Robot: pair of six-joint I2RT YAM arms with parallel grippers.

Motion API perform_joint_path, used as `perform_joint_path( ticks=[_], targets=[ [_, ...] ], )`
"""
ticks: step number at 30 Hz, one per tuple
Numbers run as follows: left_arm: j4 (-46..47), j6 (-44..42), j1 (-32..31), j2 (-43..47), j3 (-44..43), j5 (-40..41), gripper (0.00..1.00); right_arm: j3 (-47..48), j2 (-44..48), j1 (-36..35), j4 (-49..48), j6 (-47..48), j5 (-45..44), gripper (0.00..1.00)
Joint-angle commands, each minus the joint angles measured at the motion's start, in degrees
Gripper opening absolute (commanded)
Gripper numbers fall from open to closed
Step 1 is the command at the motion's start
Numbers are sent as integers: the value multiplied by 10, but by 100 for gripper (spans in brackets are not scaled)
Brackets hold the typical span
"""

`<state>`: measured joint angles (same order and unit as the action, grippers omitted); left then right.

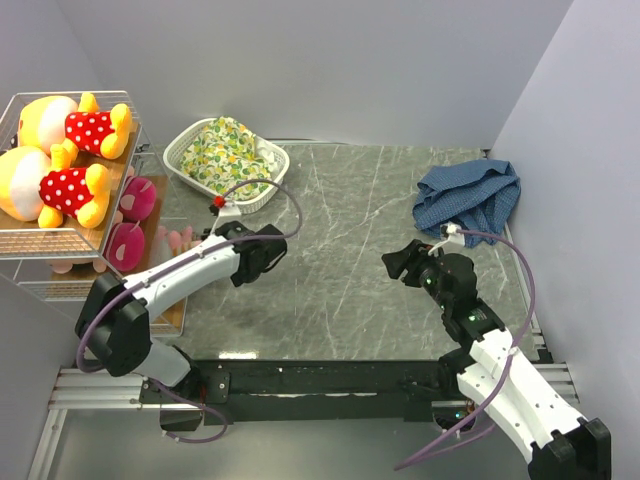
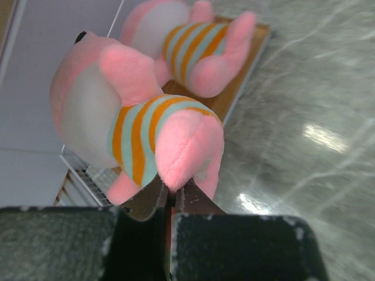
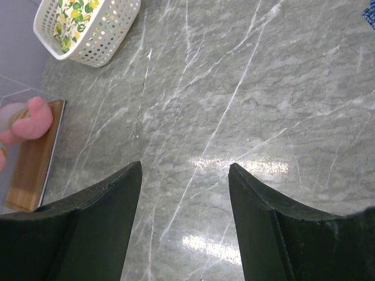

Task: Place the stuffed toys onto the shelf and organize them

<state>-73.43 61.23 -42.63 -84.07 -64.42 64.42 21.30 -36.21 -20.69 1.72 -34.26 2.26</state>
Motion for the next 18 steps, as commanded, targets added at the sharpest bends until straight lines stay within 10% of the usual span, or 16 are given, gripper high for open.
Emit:
perform_joint_path(
  ticks=[1,18],
  targets=[
    [-52,125,39,8,25,20,1,21,8,4,-11,24,9,68],
    [-52,127,124,-104,18,68,1,-18,73,5,-32,16,41,70]
  ],
)
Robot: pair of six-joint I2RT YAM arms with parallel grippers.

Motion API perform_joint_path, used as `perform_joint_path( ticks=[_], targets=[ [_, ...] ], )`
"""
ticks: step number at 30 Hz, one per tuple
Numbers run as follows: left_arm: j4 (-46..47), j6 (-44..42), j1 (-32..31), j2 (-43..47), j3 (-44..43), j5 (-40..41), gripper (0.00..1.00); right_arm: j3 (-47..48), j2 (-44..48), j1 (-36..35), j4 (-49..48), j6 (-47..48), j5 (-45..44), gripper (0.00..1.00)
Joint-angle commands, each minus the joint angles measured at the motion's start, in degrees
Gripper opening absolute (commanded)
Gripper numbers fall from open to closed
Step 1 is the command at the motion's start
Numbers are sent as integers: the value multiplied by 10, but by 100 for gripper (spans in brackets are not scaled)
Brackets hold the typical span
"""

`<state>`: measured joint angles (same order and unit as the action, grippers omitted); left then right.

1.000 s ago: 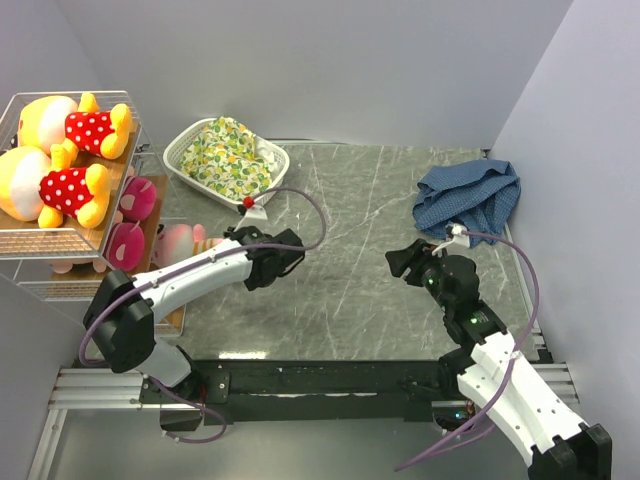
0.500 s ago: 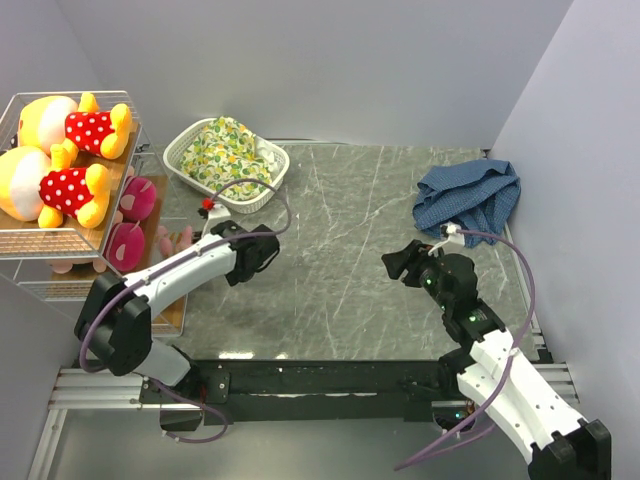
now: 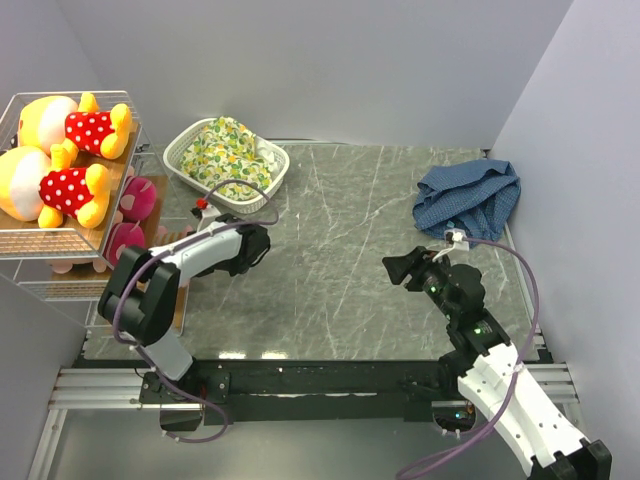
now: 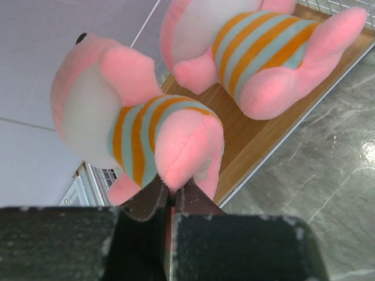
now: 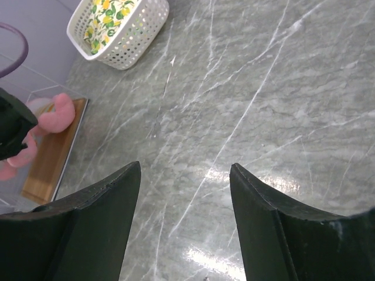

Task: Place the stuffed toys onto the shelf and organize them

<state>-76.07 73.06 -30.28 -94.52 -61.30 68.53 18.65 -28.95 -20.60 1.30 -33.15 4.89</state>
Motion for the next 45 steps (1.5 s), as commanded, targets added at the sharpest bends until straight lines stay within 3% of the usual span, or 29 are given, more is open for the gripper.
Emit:
perform_joint_path(
  ticks=[1,7,14,18,22,23,24,29,38,43,45],
  targets=[
    [-26,7,4,-12,-14,26,1,11,-1,4,-25,5,13,70],
    [-27,-27,14,-116,-27,13,1,23,27,5,-17,11,7,70],
    [-26,-35,39,-127,-30,5,1,24,67,5,19,20,-15,71],
    [-26,-38,50,-125,-32,-3,32,23,75,5,20,19,-20,72],
    [-26,-55,58,-149,-35,-23,38,39,73,5,36,26,-22,73],
    [-26,-48,58,-154,-39,-25,46,41,74,5,40,26,-25,73],
    [-26,-49,58,-161,-39,-25,61,41,79,5,41,27,-27,73],
    [-26,-48,59,-153,-38,-18,62,41,95,5,51,30,-33,73],
    [-26,-60,24,-94,-63,56,83,50,82,5,50,21,-21,73],
    [-26,-81,-55,-59,-128,90,98,70,64,5,62,16,-10,74],
    [-25,-87,-102,-58,-162,92,97,83,55,5,70,18,-10,74]
  ],
)
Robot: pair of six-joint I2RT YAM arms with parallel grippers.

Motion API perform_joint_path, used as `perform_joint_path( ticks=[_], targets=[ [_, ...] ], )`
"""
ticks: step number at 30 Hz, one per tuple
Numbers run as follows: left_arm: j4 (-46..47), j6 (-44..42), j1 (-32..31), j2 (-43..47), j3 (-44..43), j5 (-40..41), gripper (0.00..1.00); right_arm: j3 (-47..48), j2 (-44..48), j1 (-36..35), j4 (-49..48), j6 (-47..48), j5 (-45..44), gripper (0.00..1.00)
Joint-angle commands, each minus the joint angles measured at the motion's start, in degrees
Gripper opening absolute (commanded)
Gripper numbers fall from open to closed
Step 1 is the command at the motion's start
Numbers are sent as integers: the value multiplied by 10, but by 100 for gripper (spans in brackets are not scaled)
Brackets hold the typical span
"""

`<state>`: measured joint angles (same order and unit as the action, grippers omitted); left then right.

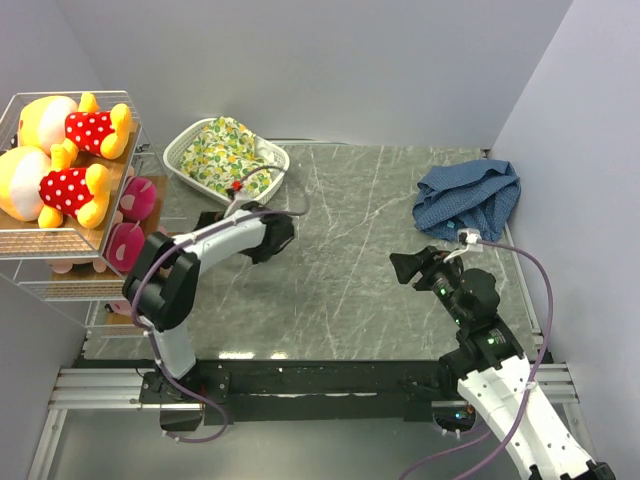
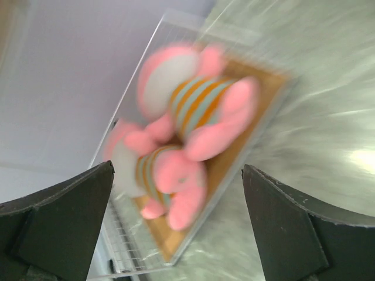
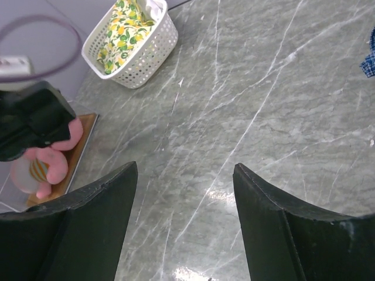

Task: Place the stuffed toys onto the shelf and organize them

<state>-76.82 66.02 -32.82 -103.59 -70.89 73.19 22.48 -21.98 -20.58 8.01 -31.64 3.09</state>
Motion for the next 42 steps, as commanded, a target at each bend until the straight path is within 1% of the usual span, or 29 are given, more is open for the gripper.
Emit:
perform_joint_path(
  ticks=[1,2,3,4,5,6,7,8,9,10,11,12,13,14,15,16,17,19,20,23,27,30,38,42],
  targets=[
    [-11,-20,-96,33,-103,43,97,59,-17,5,14,3,9,74],
    [10,-39,-135,38,-119,35,96,65,-23,4,18,9,13,77],
    [44,-78,-154,45,-130,23,96,82,-25,5,27,12,18,80],
    [130,-169,-171,54,-143,6,96,90,-29,4,32,16,24,85],
    [174,-206,-199,82,-143,-47,96,99,-36,4,37,22,37,99],
    [219,-241,-209,103,-138,-81,96,117,-40,5,45,24,41,100],
    [275,-294,-215,128,-117,-128,96,125,-46,5,52,22,41,100],
    [385,-319,-223,189,-98,-212,97,133,-55,4,58,13,40,100],
    [455,-370,-225,223,-45,-267,96,143,-59,5,61,10,34,100],
    [513,-390,-226,256,-16,-311,96,147,-62,5,62,3,30,100],
    [616,-404,-226,317,12,-344,96,150,-71,4,63,-11,30,100],
    [652,-412,-226,344,54,-410,96,162,-75,5,71,-17,28,100],
    [681,-427,-226,369,69,-436,96,168,-80,4,78,-22,27,100],
    [730,-439,-226,410,82,-467,96,175,-90,4,85,-31,25,100],
    [743,-456,-226,428,98,-511,96,190,-94,4,97,-32,34,100],
    [753,-465,-226,442,102,-533,96,197,-97,4,102,-32,39,100],
    [755,-472,-226,464,103,-549,97,203,-103,4,106,-32,44,100],
    [739,-490,-226,479,96,-588,97,226,-106,4,123,-30,55,100],
    [732,-489,-226,494,95,-595,97,235,-109,4,132,-29,56,100],
    [730,-470,-226,536,122,-599,96,264,-105,4,158,-23,52,100],
    [764,-448,-226,595,204,-604,96,270,-89,4,150,-21,58,100],
    [782,-427,-226,628,236,-592,96,273,-76,3,152,-12,60,100],
    [777,-399,-226,660,260,-594,96,283,-62,4,154,3,47,100],
    [787,-403,-226,669,270,-599,96,281,-62,3,143,0,51,100]
  ],
)
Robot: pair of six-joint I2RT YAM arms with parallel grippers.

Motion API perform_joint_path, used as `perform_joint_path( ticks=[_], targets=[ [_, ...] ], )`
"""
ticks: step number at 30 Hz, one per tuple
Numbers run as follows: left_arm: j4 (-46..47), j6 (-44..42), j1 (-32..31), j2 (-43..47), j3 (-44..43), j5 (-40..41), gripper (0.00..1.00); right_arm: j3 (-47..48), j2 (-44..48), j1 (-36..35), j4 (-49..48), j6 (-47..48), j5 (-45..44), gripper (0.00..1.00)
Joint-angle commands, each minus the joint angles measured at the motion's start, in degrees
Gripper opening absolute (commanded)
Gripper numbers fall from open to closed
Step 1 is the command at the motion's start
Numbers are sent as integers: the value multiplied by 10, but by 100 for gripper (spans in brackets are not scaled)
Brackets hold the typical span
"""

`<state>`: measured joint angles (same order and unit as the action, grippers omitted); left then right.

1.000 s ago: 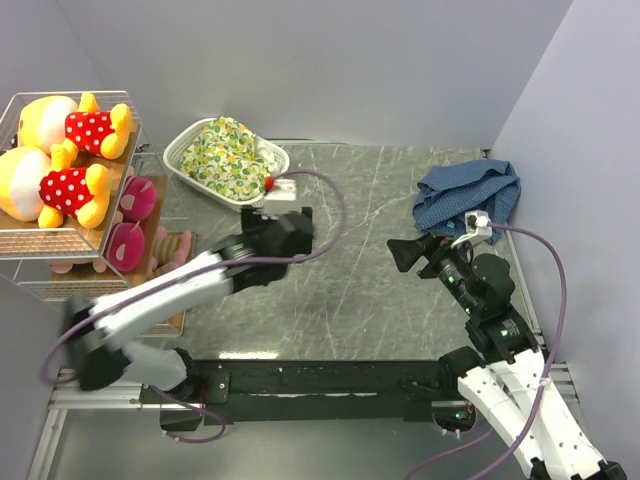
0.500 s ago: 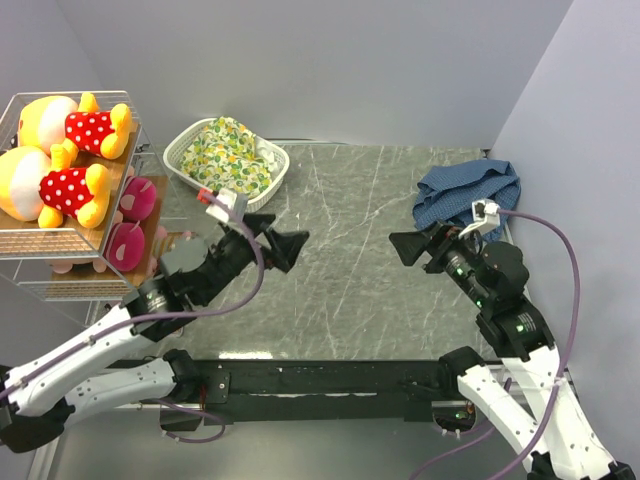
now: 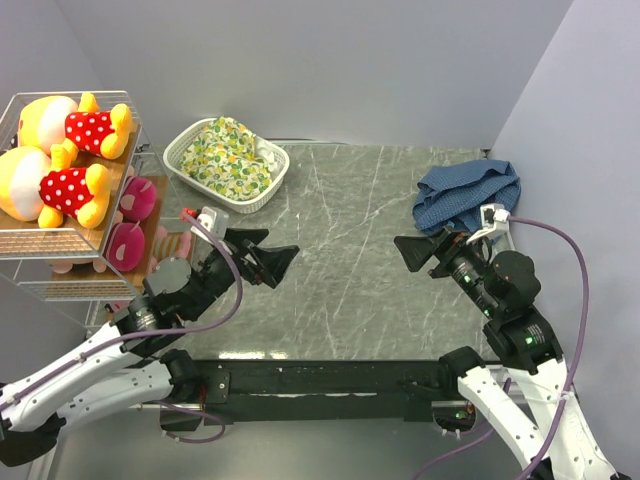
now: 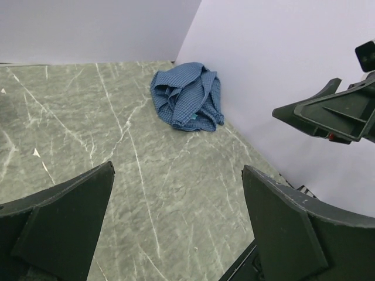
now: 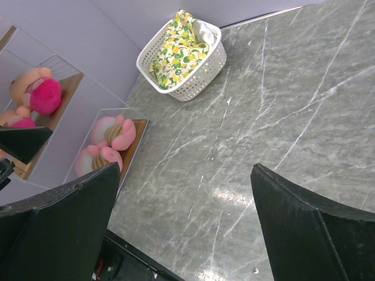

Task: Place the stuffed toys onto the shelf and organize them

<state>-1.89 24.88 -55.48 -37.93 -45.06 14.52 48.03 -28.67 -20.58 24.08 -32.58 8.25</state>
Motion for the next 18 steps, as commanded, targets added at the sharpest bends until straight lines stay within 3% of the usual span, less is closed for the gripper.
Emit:
perform_joint_path(
  ticks=[1,18],
  targets=[
    [39,10,0,16,15,-11,97,25,5,4,-18,8,-1,100],
    [38,14,0,35,20,-7,96,29,5,3,-17,7,-1,100]
  ],
)
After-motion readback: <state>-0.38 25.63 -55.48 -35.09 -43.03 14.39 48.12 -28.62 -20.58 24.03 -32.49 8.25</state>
